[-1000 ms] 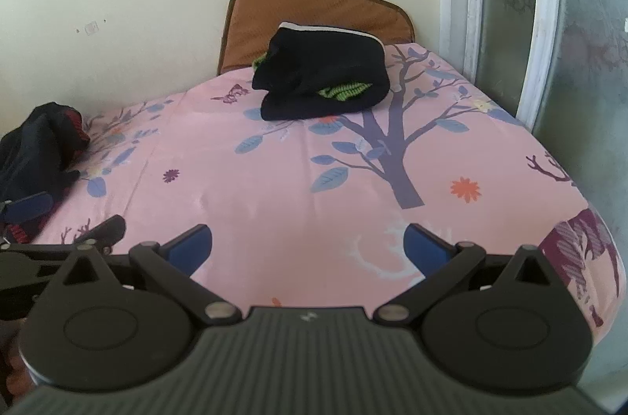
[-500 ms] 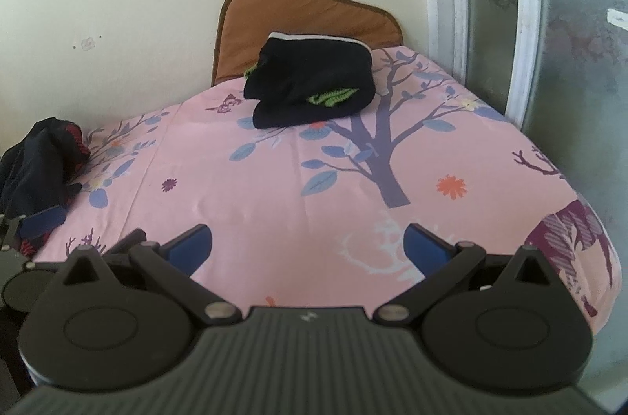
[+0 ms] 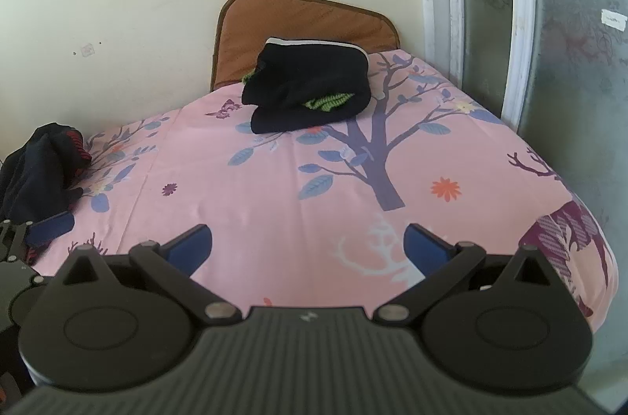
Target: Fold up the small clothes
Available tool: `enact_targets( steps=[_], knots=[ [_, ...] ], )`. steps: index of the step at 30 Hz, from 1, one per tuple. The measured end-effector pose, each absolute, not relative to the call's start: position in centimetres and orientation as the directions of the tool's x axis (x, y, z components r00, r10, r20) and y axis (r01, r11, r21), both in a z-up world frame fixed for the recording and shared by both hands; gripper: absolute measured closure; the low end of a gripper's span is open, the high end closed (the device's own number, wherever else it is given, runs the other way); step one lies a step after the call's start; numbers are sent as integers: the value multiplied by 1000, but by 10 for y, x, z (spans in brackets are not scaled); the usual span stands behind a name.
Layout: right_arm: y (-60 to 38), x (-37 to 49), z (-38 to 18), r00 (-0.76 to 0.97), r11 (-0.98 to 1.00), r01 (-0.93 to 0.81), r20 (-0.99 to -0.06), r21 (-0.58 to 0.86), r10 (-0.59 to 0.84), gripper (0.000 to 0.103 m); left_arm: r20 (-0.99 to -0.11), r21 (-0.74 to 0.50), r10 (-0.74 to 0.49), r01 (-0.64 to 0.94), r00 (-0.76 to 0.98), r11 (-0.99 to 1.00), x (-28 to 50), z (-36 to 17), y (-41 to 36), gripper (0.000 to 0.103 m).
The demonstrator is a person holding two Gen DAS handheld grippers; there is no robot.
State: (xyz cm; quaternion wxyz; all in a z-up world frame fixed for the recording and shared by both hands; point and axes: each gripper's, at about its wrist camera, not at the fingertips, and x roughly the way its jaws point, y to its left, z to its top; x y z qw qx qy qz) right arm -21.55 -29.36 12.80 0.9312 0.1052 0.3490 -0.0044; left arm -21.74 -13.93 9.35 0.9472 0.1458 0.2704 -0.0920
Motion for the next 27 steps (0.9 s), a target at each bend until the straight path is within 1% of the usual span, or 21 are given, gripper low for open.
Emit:
enact_targets(
  steps=[5,9,12,15,18,21,24,27],
  knots=[
    [-294,-216,127,756,977,84,-651,198,67,0,-567,202,-116,274,815,940,-219,91,-140,0],
    [-296,-218,124,761,968,94,-643,232,80,0,-595,173,-146,303,791,937,-223,86,-143,0],
    [-299,-225,121,790,953,100,-605,286,99,0,-615,139,-174,323,769,936,-226,82,-145,0],
    [-304,-235,114,833,924,126,-544,362,99,0,-620,140,-170,321,766,937,-226,77,-148,0],
    [-311,-246,104,873,886,182,-484,426,54,0,-628,137,-169,321,760,937,-225,74,-151,0],
    [-312,-256,98,895,873,237,-446,427,-25,0,-641,138,-162,320,750,937,-222,70,-153,0],
    [-314,-260,92,897,869,280,-435,408,-85,0,-649,150,-147,314,747,937,-220,66,-156,0],
    [-315,-257,87,891,874,290,-444,391,-97,0,-658,159,-136,312,741,937,-216,61,-159,0]
  ],
)
